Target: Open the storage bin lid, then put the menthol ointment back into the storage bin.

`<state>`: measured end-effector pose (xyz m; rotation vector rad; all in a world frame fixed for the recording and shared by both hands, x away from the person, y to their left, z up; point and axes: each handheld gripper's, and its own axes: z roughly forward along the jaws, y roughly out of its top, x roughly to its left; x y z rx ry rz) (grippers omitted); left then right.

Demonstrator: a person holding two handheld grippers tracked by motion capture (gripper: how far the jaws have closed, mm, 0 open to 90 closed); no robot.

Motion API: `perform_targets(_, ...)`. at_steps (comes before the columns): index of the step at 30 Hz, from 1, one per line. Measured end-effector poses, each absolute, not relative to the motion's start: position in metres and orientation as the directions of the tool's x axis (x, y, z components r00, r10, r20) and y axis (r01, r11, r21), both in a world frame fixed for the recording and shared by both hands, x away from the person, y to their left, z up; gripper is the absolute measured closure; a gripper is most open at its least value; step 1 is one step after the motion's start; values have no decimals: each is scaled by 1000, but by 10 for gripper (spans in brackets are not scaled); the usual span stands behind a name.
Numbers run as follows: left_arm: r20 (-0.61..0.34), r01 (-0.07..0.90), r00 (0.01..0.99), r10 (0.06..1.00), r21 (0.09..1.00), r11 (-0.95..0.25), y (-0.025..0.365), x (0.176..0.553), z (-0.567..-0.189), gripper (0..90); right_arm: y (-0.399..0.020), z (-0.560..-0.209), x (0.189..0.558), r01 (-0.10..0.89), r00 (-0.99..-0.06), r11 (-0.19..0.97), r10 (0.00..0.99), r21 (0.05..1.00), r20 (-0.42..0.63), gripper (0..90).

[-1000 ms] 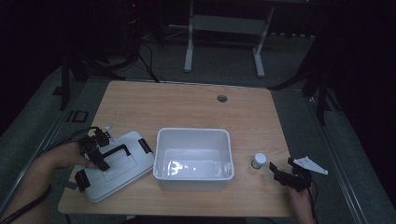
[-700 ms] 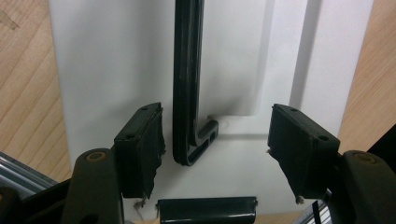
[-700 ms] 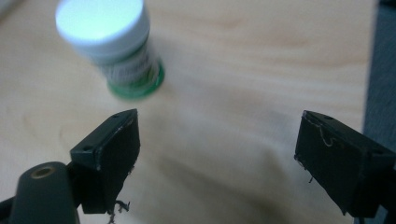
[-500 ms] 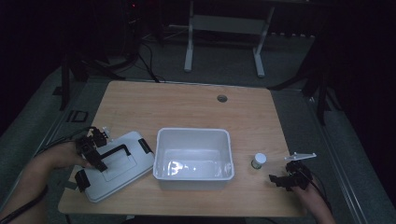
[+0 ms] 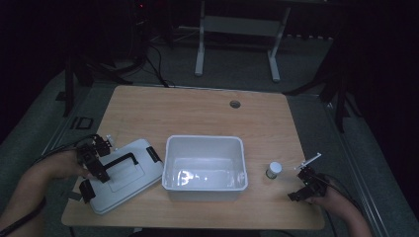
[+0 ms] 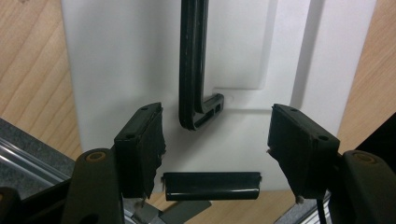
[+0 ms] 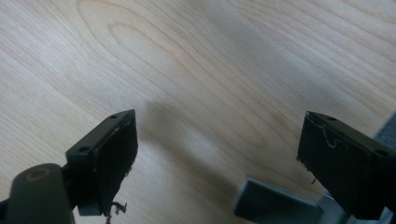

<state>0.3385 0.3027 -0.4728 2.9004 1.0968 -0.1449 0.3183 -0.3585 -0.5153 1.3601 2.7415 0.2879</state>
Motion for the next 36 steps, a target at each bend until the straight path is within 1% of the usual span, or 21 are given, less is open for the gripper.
perform_targets(5,-105,662,746,658,8,-750,303,338,-472,356,-355,-509,327,795,-601,596,799,117,15,119)
perform_targets(10,-109,661,747,656,9,-751,303,337,-474,356,-349,-508,332,801,-599,599,800,5,36,123)
perform_targets(13,-107,660,748,656,3,-752,303,337,-475,356,-344,-508,334,792,-610,610,792,-24,35,123)
perform_targets(21,-98,659,749,656,-1,-752,304,336,-473,356,-336,-501,339,777,-629,629,777,7,15,118)
perform_targets(29,-102,655,752,651,-3,-756,302,335,-473,356,-330,-493,344,759,-651,650,759,30,28,117)
perform_targets(32,-103,653,753,650,3,-757,302,335,-472,356,-327,-488,348,752,-659,657,752,53,32,118)
perform_targets(36,-101,657,750,653,2,-754,302,335,-472,356,-322,-483,354,750,-661,659,751,66,14,128)
